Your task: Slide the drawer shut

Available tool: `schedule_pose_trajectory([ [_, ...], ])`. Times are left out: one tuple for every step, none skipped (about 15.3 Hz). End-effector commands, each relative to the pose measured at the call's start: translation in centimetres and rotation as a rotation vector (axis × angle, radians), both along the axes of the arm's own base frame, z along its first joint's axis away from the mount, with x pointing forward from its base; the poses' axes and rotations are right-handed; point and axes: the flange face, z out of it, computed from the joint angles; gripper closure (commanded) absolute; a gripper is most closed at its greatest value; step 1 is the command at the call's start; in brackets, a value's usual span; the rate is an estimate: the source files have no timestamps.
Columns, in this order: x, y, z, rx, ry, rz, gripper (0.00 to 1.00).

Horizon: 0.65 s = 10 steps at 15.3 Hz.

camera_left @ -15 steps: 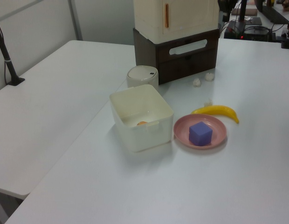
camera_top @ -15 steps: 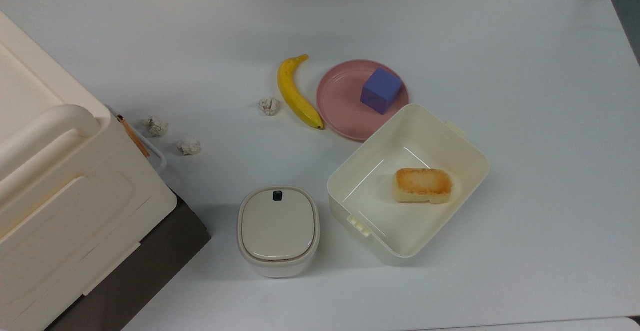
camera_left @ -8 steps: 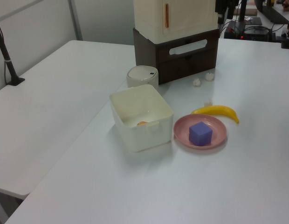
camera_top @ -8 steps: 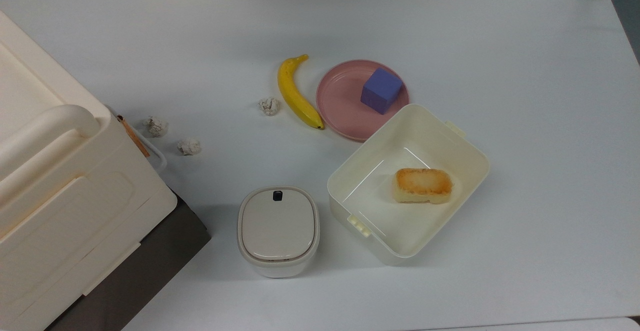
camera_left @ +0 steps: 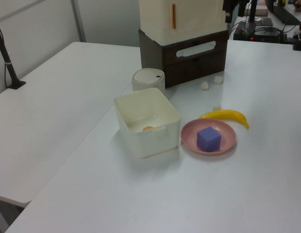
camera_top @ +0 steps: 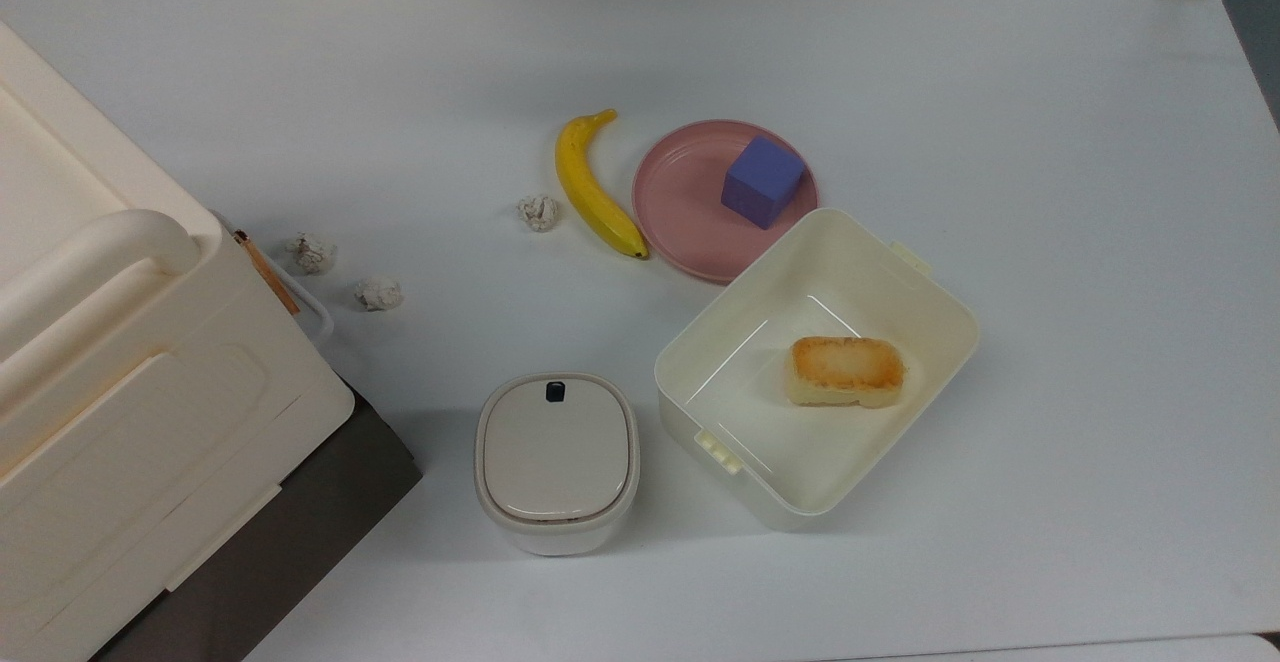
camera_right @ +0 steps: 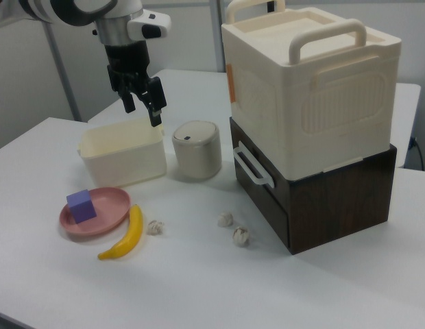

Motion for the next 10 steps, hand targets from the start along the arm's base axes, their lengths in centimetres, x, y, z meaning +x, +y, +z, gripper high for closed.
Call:
schedule_pose_trajectory([
  [-0.12,1.03,0.88,0.029,-0.017,-0.013,0.00],
  [-0.17,1.16,0.96,0.034,-0.018,-0.011,0.00],
  [-0.14,1.22,0.99,0.039,-0.022,-0.009,0.00],
  [-0.14,0.93,1.10,0.043,-0.027,-0.006,0.00],
  [-0.15,0.86,1.03,0.044,-0.027,0.006,0.00],
  [-0.16,0.78,1.03,0.043,-0.027,0.016,0.00],
  [-0.20,0.76,1.12,0.041,-0.030,0.017,0.00],
  [-0.10,0.66,1.10,0.040,-0.035,0.015,0.00],
  [0.21,0.97,1.14,0.032,-0.051,0.011,0.00],
  [0.40,1.14,1.23,0.026,-0.066,0.010,0.00],
])
